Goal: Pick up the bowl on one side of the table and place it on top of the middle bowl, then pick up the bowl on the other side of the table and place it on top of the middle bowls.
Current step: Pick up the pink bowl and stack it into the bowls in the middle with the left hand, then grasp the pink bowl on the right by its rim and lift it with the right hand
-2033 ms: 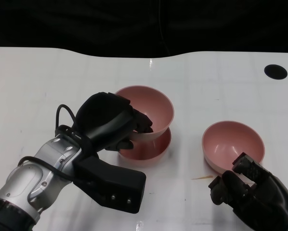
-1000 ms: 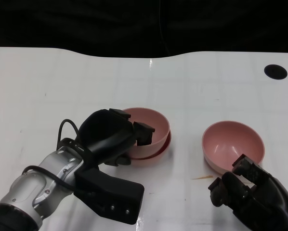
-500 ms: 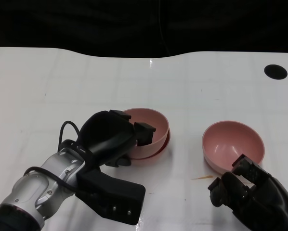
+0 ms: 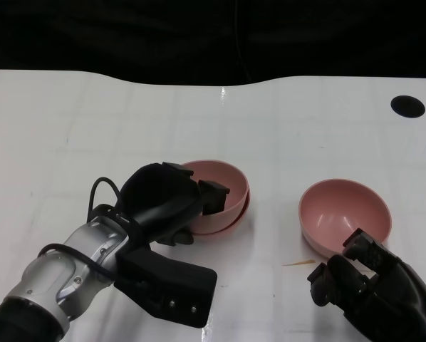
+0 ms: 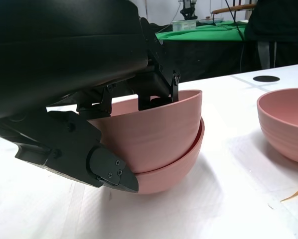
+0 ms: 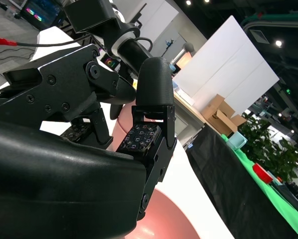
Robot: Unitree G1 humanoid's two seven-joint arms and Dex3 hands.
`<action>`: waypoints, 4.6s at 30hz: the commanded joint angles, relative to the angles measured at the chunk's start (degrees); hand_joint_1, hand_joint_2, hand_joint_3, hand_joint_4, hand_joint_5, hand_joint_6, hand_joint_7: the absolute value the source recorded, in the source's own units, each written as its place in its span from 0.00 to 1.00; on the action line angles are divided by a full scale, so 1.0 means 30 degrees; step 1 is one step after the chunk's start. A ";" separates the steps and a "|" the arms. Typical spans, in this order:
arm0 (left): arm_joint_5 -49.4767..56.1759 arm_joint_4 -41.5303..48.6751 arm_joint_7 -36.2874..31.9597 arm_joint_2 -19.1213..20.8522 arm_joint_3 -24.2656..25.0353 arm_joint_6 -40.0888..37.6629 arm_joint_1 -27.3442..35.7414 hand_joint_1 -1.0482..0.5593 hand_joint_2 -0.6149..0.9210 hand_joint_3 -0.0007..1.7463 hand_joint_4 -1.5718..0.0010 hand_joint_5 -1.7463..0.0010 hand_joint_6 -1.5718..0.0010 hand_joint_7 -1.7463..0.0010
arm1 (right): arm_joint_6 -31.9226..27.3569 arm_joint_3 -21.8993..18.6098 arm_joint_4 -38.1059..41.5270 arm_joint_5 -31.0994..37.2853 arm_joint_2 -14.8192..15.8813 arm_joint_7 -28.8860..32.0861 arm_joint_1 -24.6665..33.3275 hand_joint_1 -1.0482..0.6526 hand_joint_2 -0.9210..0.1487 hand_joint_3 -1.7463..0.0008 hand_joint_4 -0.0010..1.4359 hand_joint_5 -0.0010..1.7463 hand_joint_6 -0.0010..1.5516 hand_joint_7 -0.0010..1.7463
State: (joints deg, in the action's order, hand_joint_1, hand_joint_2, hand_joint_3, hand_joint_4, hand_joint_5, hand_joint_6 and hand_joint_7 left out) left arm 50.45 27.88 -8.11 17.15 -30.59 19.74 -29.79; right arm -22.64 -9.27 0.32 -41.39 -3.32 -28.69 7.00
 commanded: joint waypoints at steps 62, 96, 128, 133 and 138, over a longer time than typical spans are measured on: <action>-0.7639 -1.0310 -0.0753 0.1650 0.5597 0.1203 0.8094 0.33 1.00 0.03 0.60 0.93 0.52 0.98 | 0.0464 -0.0271 0.0530 0.0032 0.0278 -0.0367 -0.0283 0.56 0.28 0.49 0.60 0.92 0.62 0.65; -2.8202 -1.6369 0.9332 -0.0069 1.3137 -1.2015 1.4114 0.84 0.93 0.82 0.36 0.00 0.48 0.00 | 0.0447 -0.0707 0.1141 -0.0047 0.0470 -0.0979 -0.0687 0.55 0.25 0.50 0.58 0.94 0.60 0.67; -2.7385 -1.8317 0.7269 -0.1032 1.3743 -1.5037 1.5160 0.85 1.00 0.79 0.37 0.00 0.52 0.00 | 1.7164 0.1571 -0.4248 2.9158 0.4699 0.8380 0.0339 0.16 0.00 0.76 0.31 0.01 0.30 0.00; -2.7303 -1.9053 0.6619 -0.0791 1.3886 -1.6210 1.5125 0.85 1.00 0.79 0.39 0.00 0.55 0.00 | 1.3640 0.2563 -0.6209 3.1279 0.5495 0.6729 0.0143 0.11 0.00 0.80 0.24 0.00 0.26 0.00; -2.7244 -1.9837 0.6182 -0.0649 1.3996 -1.7274 1.5157 0.86 1.00 0.77 0.42 0.00 0.57 0.00 | 1.2185 0.3346 -0.5818 3.1650 0.6297 0.6777 -0.0393 0.12 0.00 0.86 0.26 0.01 0.28 0.01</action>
State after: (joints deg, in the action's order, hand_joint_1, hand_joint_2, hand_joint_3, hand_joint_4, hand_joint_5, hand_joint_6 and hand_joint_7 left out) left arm -31.62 -30.53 11.32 14.27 10.66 -31.19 15.45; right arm 15.26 0.46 -17.37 53.44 14.13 -7.93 6.81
